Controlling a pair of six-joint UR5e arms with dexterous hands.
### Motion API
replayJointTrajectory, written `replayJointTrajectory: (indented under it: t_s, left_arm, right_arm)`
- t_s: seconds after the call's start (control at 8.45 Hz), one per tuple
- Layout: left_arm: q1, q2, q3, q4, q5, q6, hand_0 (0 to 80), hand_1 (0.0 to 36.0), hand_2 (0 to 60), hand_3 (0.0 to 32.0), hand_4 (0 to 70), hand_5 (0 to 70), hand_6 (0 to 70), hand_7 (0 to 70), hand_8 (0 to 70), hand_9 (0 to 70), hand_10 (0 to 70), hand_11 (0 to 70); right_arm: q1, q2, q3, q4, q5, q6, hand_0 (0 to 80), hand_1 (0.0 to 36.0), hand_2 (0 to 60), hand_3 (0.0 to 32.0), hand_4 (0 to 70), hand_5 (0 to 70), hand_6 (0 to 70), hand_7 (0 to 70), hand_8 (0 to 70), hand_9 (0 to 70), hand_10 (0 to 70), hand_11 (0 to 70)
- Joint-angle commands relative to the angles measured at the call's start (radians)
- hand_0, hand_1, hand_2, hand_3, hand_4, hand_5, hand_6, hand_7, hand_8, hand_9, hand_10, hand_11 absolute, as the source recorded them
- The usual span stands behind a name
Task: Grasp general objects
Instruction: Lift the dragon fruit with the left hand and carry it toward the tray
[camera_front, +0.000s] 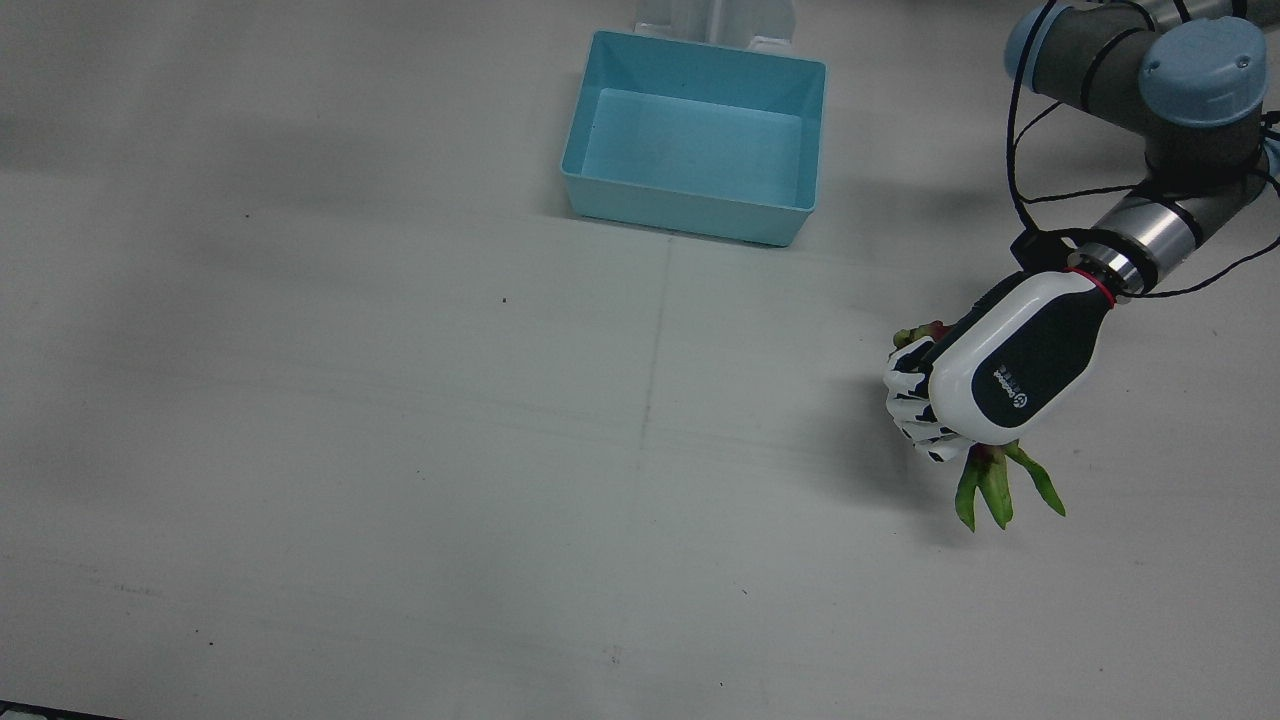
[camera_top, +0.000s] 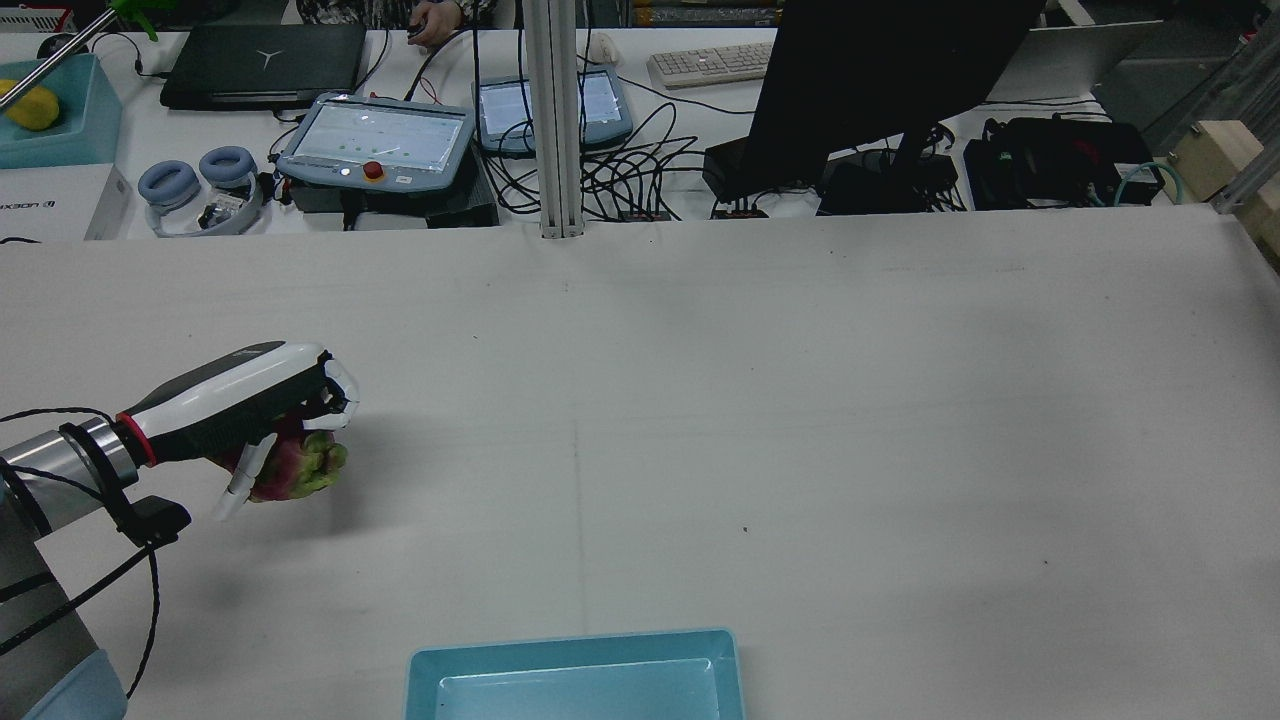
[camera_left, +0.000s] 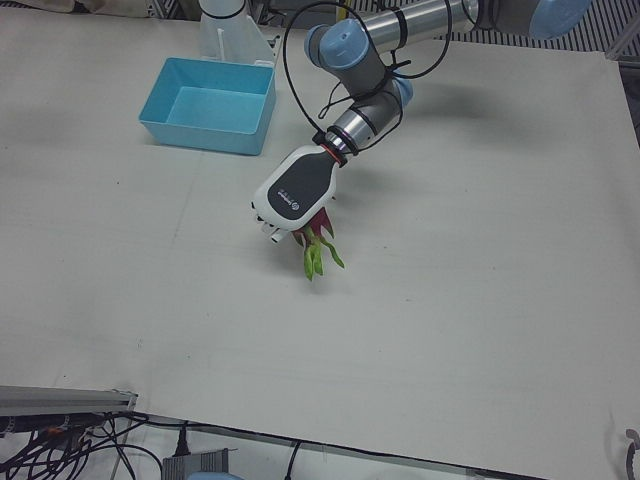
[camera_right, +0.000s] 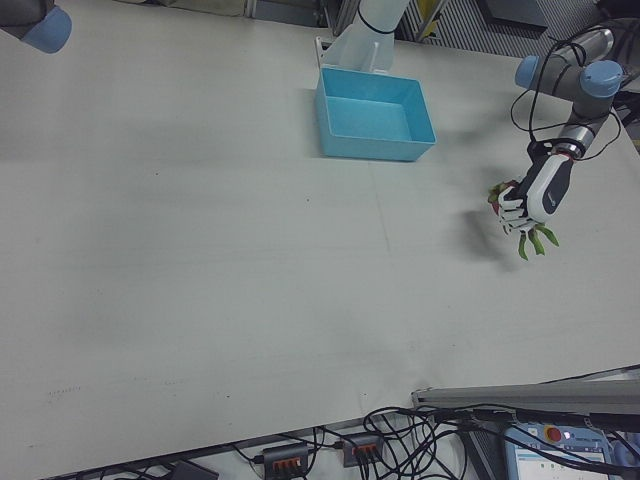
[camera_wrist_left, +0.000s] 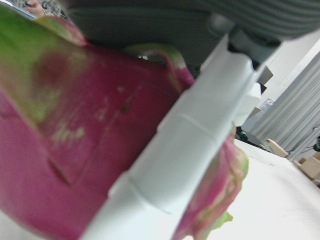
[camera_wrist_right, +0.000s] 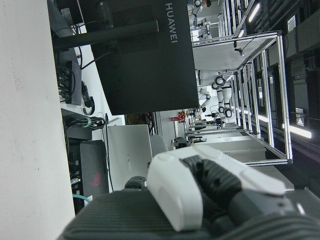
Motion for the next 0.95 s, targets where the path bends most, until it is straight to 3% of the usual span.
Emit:
replayJointTrajectory:
  t_s: [0.0,0.35,0.47,0.83]
  left_arm:
    - [-0.067,-0.002,-0.019,-0.155,0.224,-0.171,80.0,36.0,60.0,0.0,70.0,70.0,70.0,70.0,70.0,70.0,70.0,70.0]
    - [-0.042,0.011,-0.019,-0.452,0.266,-0.427,80.0,36.0,60.0,0.0,70.0,70.0,70.0,70.0,70.0,70.0,70.0,70.0]
    - [-0.003,0.010,-0.026,-0.498,0.285,-0.462,80.0,36.0,60.0,0.0,70.0,70.0,70.0,70.0,70.0,70.0,70.0,70.0]
    - [0.158,-0.013,-0.130,-0.456,0.288,-0.469,80.0,36.0,60.0,0.0,70.0,70.0,70.0,70.0,70.0,70.0,70.0,70.0]
  right_arm:
    - [0.000,0.000,0.000,0.000,0.000,0.000,0.0,0.0,0.0,0.0,0.0,0.0,0.0,0.0,0.0,0.0,0.0,0.0]
    - [0.000,0.000,0.000,0.000,0.000,0.000,0.0,0.0,0.0,0.0,0.0,0.0,0.0,0.0,0.0,0.0,0.0,0.0]
    - [0.000,0.000,0.000,0.000,0.000,0.000,0.0,0.0,0.0,0.0,0.0,0.0,0.0,0.0,0.0,0.0,0.0,0.0]
    - [0.000,0.000,0.000,0.000,0.000,0.000,0.0,0.0,0.0,0.0,0.0,0.0,0.0,0.0,0.0,0.0,0.0,0.0]
